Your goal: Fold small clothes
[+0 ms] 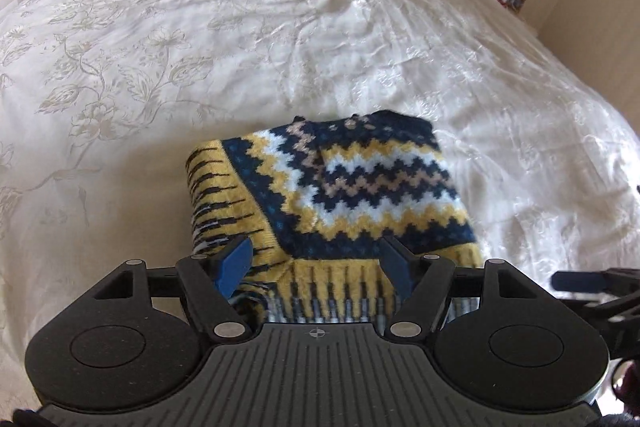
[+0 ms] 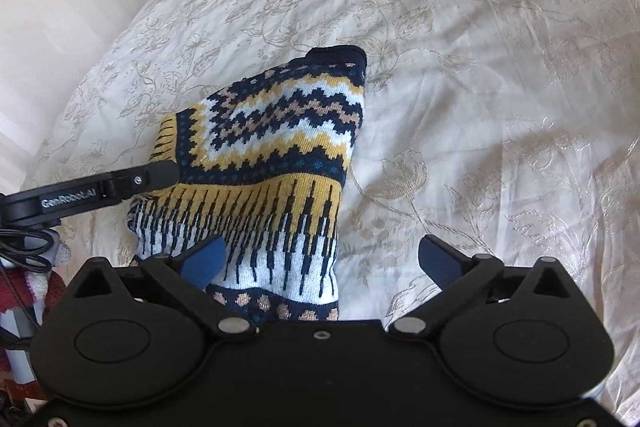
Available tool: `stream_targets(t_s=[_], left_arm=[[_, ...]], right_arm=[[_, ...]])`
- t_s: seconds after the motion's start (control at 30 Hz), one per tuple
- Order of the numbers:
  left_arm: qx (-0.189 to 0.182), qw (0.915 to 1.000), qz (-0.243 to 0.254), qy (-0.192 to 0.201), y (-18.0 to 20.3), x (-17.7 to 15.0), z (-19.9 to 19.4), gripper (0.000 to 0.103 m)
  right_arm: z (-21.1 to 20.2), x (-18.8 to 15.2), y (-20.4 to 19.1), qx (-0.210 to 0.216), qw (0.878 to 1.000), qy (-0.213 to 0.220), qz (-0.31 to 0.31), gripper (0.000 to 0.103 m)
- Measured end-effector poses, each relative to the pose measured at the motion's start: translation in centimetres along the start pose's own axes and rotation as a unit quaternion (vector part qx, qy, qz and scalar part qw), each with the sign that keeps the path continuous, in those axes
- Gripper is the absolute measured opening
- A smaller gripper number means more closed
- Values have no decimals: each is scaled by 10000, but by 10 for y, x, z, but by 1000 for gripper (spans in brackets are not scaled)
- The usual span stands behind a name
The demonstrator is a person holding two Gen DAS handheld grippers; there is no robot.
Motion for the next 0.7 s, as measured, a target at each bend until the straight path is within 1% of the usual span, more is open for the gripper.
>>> stream_targets(t_s=[0.1,0.17,0.27,0.33,0.43,0.5,0.6,0.7], left_arm=[[207,9986,111,-484,-20,-11,22,68],[101,9979,-20,-637,-31,-16,30,72],[-77,9972,-217,-717,-41,-20,34,78],[-151,9966,-272,-759,-44,-21,36,80],[-223,9962,-258,-806,-45,-21,38,80],[-267,9957,-250,-848,-44,-21,40,81],[-281,9954,-232,-888,-45,-19,45,81],[-316,9951,-266,-903,-46,-19,48,83]], right_arm=[[2,9,0,-131,9997,134,122,102],[8,16,-1,-242,9995,132,166,102],[22,26,0,-436,9988,154,183,102],[37,31,5,-650,9975,138,219,102],[66,31,14,-1011,9944,-144,269,102],[90,26,20,-1240,9912,-435,140,102],[108,26,21,-1300,9899,-566,9,102],[110,27,20,-1262,9902,-586,-117,102]])
Point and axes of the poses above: each gripper's, at about its wrist camera, not at the fingertips, and z roughly the way its jaws point, y to its right, x to its top, the point moved 8 cm from there along z, roughly the way its jaws point, and after that the axes turned 4 degrees about z, right-handed, at the moved point
